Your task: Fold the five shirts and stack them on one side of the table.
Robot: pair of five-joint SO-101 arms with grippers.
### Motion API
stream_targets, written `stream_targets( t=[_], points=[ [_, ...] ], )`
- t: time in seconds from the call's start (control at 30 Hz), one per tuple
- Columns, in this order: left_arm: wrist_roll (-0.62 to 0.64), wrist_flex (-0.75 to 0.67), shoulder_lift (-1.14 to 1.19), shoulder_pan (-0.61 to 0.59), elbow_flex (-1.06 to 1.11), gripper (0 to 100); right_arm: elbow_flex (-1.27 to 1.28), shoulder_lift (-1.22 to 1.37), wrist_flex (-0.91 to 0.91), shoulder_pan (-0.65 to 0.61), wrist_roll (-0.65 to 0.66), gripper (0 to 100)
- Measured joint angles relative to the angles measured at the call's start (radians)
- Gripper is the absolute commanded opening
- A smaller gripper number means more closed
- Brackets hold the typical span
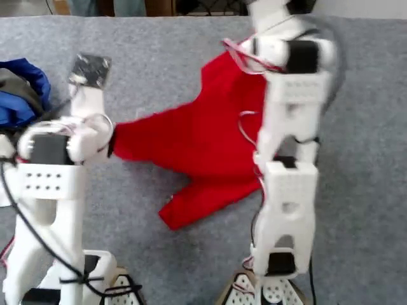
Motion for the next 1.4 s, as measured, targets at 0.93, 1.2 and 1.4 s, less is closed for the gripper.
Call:
stream_targets(
  t=[0.93, 1.2, 1.4],
  points=[
    [0.057, 0.371, -0.049, -0.322, -1.364, 3, 0.253, -1.226, -0.235, 0.163, -0.083, 1.4],
    [0.057, 0.371, -0.325, -0.327, -1.076, 3, 0.519, -1.428, -0.235, 0.164, -0.083, 1.4],
    [0.051, 0.37, -0.44, -0.327, -0.833, 3, 0.566, -1.465, -0.25, 0.164, -0.083, 1.4]
  ],
)
